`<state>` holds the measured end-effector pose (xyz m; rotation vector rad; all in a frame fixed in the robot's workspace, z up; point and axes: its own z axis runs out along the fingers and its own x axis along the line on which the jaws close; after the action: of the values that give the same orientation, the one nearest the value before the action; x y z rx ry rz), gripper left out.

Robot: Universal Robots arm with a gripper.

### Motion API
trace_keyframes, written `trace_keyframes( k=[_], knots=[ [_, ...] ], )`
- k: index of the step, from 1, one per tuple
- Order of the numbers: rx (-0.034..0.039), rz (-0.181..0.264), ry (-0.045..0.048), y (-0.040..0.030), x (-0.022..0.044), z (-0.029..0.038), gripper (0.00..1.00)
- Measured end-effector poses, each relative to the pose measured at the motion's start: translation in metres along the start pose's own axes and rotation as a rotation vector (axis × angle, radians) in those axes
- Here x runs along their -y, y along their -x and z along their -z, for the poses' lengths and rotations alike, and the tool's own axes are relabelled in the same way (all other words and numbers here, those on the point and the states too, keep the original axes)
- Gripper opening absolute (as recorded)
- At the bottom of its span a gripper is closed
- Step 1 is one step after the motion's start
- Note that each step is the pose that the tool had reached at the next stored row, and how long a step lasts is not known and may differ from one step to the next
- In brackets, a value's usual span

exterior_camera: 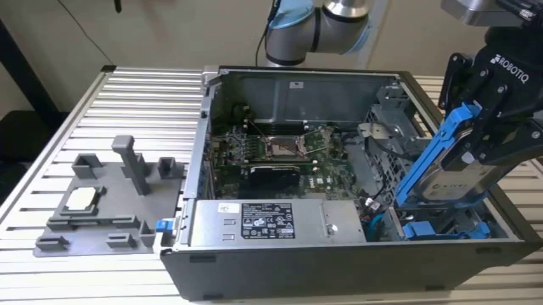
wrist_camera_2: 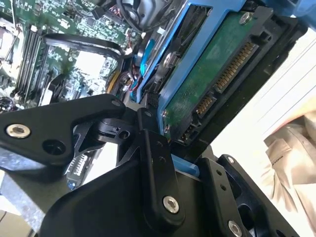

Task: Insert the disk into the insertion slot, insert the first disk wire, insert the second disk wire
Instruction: 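Insert the disk into the insertion slot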

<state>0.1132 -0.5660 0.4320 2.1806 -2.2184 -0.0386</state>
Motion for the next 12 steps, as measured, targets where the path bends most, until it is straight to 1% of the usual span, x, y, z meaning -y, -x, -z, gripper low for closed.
trace_keyframes(
  k=[12],
  knots=[
    [0.0000, 0.000, 0.0000, -0.0001, 0.0037, -0.0107, 0.33]
  ],
)
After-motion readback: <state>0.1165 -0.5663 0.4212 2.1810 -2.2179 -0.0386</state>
